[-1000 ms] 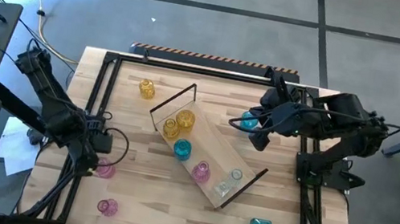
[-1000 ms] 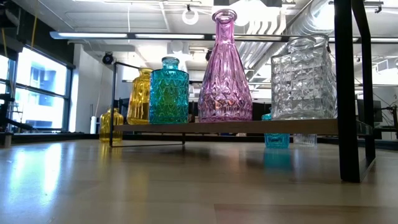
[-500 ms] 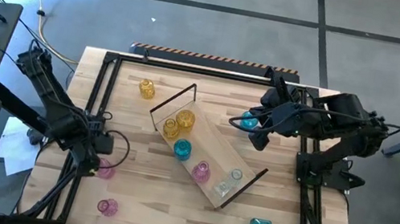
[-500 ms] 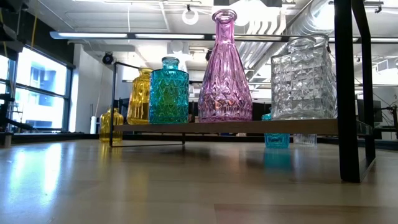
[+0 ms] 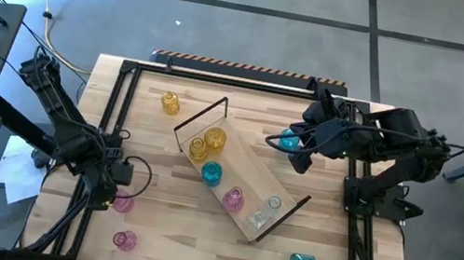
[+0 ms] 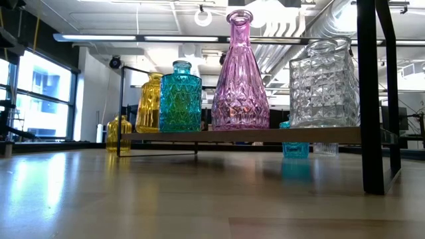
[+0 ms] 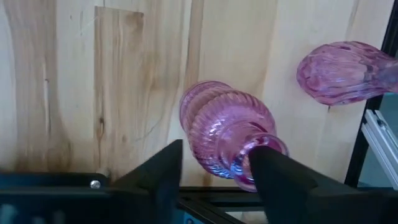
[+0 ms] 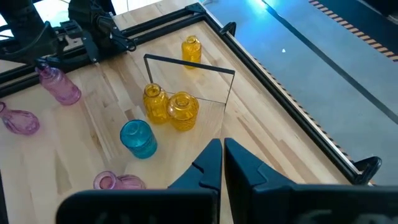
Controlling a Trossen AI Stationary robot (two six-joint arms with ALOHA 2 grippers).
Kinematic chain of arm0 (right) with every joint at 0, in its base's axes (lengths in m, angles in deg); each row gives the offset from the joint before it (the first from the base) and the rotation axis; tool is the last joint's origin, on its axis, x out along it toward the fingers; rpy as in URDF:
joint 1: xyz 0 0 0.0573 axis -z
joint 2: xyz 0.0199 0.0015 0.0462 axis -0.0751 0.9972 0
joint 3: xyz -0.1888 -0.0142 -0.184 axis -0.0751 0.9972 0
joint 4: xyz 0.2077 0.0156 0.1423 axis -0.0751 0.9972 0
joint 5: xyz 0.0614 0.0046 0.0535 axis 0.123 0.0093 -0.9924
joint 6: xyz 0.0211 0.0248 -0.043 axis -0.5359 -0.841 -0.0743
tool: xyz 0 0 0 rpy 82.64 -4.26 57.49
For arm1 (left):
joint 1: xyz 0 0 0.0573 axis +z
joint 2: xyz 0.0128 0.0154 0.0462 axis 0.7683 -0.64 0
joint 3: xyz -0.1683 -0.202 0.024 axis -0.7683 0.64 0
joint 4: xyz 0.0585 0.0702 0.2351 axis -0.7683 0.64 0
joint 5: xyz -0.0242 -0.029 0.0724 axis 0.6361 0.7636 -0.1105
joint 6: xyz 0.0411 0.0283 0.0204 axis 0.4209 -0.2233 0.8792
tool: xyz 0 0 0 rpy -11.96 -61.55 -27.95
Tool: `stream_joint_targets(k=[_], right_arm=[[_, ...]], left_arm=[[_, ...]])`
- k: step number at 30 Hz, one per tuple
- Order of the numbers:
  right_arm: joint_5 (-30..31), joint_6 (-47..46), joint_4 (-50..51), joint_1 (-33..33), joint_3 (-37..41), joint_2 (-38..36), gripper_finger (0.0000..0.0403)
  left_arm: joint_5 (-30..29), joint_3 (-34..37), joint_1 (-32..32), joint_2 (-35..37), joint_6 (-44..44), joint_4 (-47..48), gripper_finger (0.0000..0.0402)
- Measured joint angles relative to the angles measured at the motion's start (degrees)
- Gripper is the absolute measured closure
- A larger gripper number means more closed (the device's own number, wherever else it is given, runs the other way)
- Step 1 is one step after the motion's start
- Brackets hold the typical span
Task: Sort vases onto shelf
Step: Put the top pink crystal vase on the shelf
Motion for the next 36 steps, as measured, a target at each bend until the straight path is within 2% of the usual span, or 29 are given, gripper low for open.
stream_joint_targets(k=[8, 14, 21, 36], right_arm=[[0.08, 0.46, 0.0, 0.0, 0.0, 0.0, 0.0403], [0.08, 0.61, 0.0, 0.0, 0.0, 0.0, 0.0403], [0.06, 0.44, 0.0, 0.0, 0.0, 0.0, 0.0403], [0.02, 2.25, 0.0, 0.0, 0.02, 0.02, 0.0403]], left_arm=[[0.14, -0.04, -0.02, 0.04, 0.02, 0.41, 0.0381], [-0.01, -0.01, -0.02, 0.02, -0.63, 0.39, 0.0371], [1.97, -0.79, 0.68, 0.0, -0.91, 0.76, 0.0384], [0.78, -14.82, 8.24, -1.1, 3.37, 3.76, 0.0385]])
